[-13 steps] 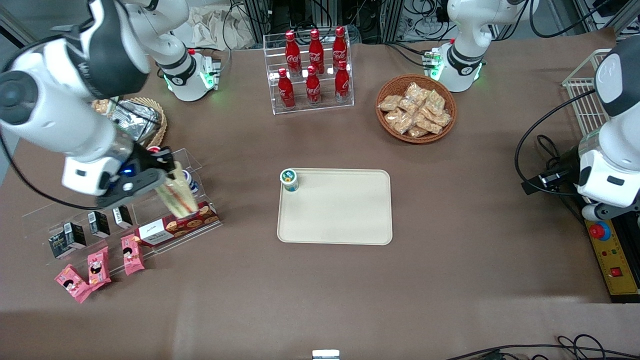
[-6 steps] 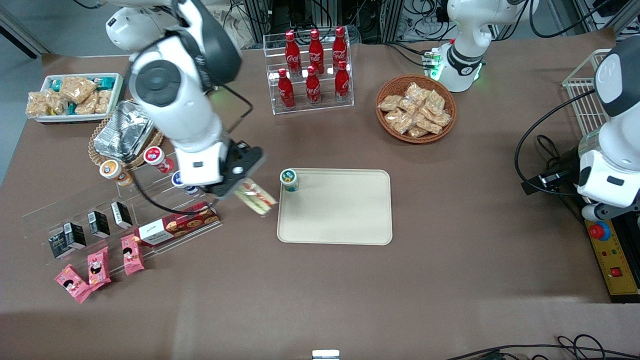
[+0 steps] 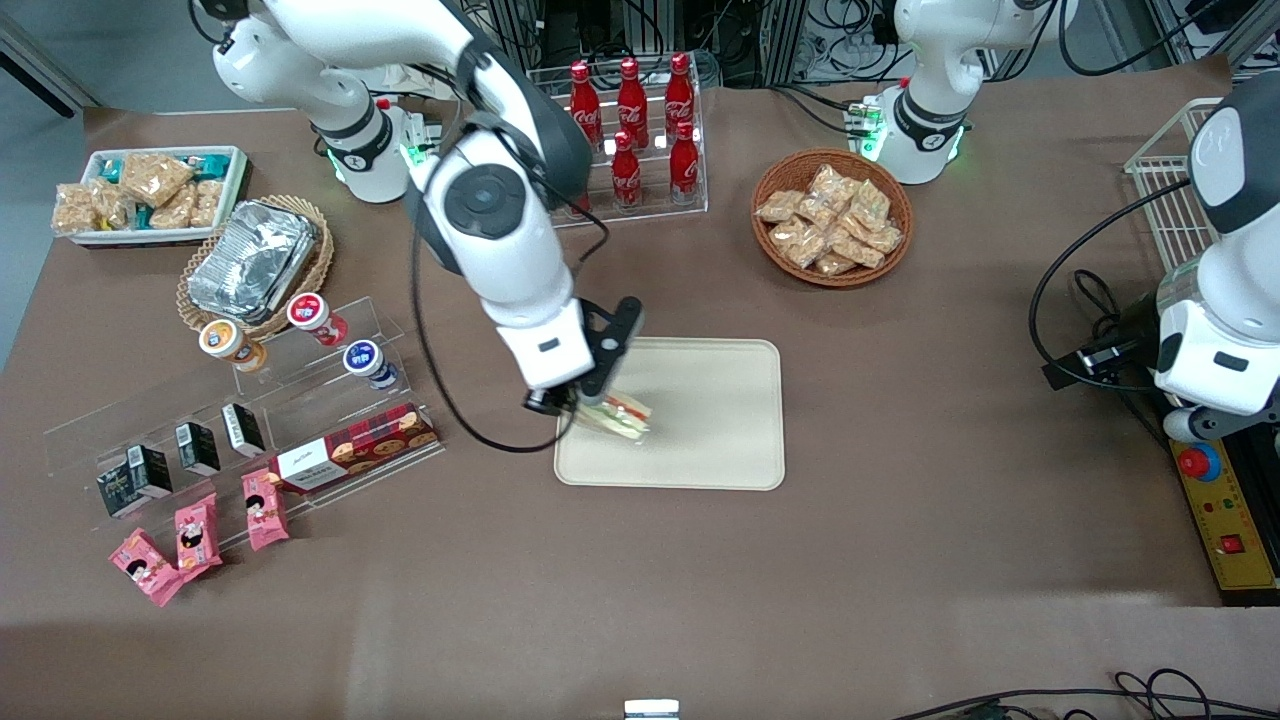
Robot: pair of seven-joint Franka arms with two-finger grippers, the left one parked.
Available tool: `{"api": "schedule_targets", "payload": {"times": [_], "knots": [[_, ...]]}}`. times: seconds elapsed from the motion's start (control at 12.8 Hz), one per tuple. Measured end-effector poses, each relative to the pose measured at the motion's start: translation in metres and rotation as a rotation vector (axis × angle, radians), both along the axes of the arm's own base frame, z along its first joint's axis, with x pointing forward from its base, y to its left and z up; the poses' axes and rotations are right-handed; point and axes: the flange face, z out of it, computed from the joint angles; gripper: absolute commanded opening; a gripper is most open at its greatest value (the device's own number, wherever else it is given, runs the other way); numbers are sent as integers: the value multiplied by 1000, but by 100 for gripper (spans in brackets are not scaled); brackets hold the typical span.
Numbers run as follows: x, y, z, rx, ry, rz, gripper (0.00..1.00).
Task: Place sandwich on tray
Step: 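Carry the sandwich with the right gripper over the cream tray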
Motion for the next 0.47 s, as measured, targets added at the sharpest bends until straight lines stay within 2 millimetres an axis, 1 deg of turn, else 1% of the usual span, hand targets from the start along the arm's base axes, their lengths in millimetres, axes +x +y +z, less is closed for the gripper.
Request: {"api": "schedule_targets", "payload": {"times": [0.23, 0.47], "knots": [[-3, 30, -53, -4, 3, 57, 41], [-11, 46, -91, -23, 39, 91, 43]]}}
